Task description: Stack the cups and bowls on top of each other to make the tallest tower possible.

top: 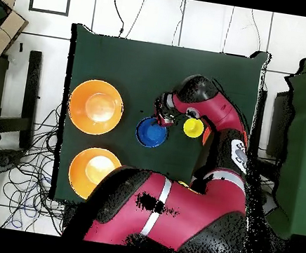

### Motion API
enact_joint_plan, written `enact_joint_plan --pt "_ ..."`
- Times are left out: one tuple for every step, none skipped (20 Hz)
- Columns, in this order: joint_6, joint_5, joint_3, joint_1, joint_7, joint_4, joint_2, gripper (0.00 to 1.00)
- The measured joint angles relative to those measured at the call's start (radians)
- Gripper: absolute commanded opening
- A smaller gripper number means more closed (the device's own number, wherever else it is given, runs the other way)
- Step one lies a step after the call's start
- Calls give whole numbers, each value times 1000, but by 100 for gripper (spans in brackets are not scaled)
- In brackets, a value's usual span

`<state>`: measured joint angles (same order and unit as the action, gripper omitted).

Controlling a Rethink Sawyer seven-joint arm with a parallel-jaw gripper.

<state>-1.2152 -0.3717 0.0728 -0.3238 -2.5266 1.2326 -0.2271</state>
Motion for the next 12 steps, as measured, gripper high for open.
enact_joint_plan --pt "-1 1 0 0 0 0 -1 0" --pt "-1 2 1 0 0 0 -2 0" --pt "-4 11 5 0 0 0 -12 0" --pt "-3 14 7 0 0 0 -15 0" --pt "-3 19 11 0 0 0 -18 0" --pt "-3 23 15 0 0 0 -22 0" --pt "-3 28 17 0 0 0 -24 0" --pt "-3 34 22 0 0 0 -28 0" --pt "-3 36 24 0 0 0 -30 0" --pt "-3 39 27 0 0 0 -32 0" --pt "-3 41 29 0 0 0 -34 0" --pt "-3 43 33 0 0 0 -36 0"
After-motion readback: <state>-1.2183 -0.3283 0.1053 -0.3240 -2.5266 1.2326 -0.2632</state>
